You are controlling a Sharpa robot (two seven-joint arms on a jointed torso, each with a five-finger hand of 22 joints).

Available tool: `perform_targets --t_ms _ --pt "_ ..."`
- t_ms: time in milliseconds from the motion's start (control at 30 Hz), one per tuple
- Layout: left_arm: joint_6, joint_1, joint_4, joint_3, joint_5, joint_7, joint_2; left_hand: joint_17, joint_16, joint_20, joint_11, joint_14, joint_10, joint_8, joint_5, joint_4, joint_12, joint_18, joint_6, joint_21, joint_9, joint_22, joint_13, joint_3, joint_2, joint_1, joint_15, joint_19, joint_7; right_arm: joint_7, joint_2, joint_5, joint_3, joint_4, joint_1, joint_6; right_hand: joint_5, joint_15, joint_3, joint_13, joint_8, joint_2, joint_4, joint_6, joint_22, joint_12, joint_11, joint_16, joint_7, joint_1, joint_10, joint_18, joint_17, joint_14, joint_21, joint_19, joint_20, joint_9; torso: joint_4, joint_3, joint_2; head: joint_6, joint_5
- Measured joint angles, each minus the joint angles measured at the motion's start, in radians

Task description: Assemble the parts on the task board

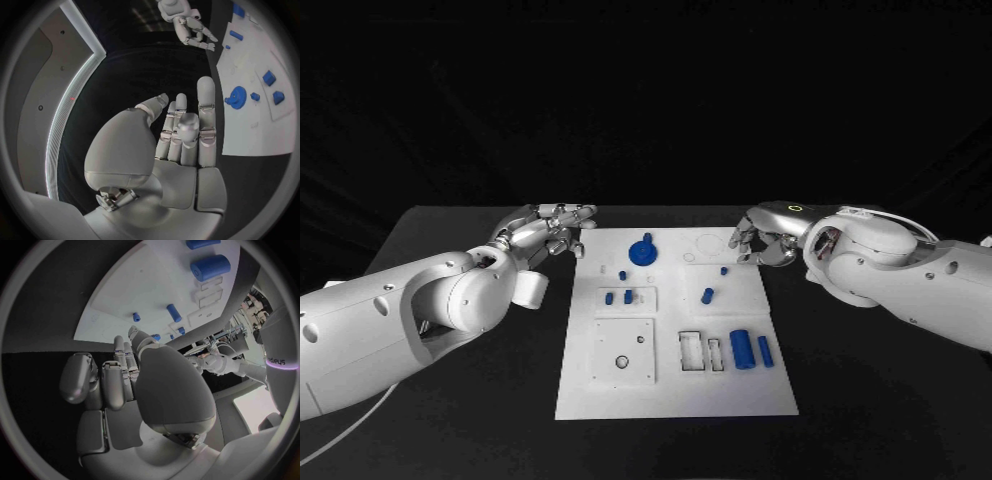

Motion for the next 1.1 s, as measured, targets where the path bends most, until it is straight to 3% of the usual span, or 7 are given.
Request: perform_targets --t_ms 133,367,667,1100 --pt "0.005 -0.002 0.023 0.000 0.093 0.023 -0.009 -0.005 0.000 0.000 0.001 0.000 -0.012 0.006 0.000 -0.002 0.026 0.000 0.000 -0.004 0.000 -0.002 0.014 -0.010 0.008 0.003 0.000 0.000 0.000 -0.015 0.005 -0.068 0.000 0.009 -0.009 0.013 -0.008 0.000 0.013 -0.025 -0.004 -0.004 -0.004 0.003 0.000 -0.012 0.000 -0.004 -0.003 -0.004 0.000 0.000 -0.003 0.000 0.000 0.000 0.000 -0.001 0.0004 -0.0006 0.000 -0.002 -0.005" --pt "0.008 -0.004 0.050 0.000 0.159 0.047 -0.020 -0.012 0.000 0.000 0.004 -0.005 -0.032 0.011 0.005 0.000 0.056 0.000 -0.008 -0.010 -0.002 -0.006 0.029 -0.019 0.009 0.002 0.002 0.000 0.000 -0.029 0.023 -0.127 -0.002 0.014 -0.027 0.032 -0.012 0.000 0.031 -0.054 -0.008 -0.008 -0.006 0.003 -0.002 -0.026 0.000 -0.004 -0.003 -0.008 0.000 0.000 -0.005 0.000 -0.004 0.004 -0.004 -0.002 -0.0003 -0.0006 0.000 -0.003 -0.006" --pt "0.011 -0.005 0.064 0.000 0.185 0.058 -0.025 -0.025 -0.005 0.000 0.004 -0.012 -0.050 0.011 0.005 -0.005 0.075 0.000 -0.015 -0.014 -0.002 -0.009 0.038 -0.024 0.009 0.002 0.002 0.000 0.000 -0.032 0.050 -0.155 -0.002 0.002 -0.038 0.045 -0.013 0.000 0.049 -0.075 -0.008 -0.008 -0.009 0.003 -0.002 -0.031 0.000 -0.004 -0.003 -0.008 0.000 0.000 -0.006 0.000 -0.004 0.004 -0.004 -0.003 0.0010 0.0003 0.001 -0.007 -0.006" --pt "0.012 -0.005 0.068 -0.001 0.194 0.058 -0.029 -0.044 -0.009 0.000 0.010 -0.023 -0.078 0.015 0.005 -0.008 0.092 0.000 -0.029 -0.022 -0.005 -0.012 0.046 -0.032 0.013 0.006 0.005 0.000 0.007 -0.032 0.082 -0.167 -0.004 -0.026 -0.052 0.054 -0.027 0.000 0.087 -0.104 -0.008 -0.008 -0.015 0.003 -0.002 -0.039 0.000 -0.004 -0.004 -0.008 0.014 0.000 -0.006 0.000 -0.004 0.008 -0.008 -0.003 0.0008 0.0012 0.001 -0.010 0.003"
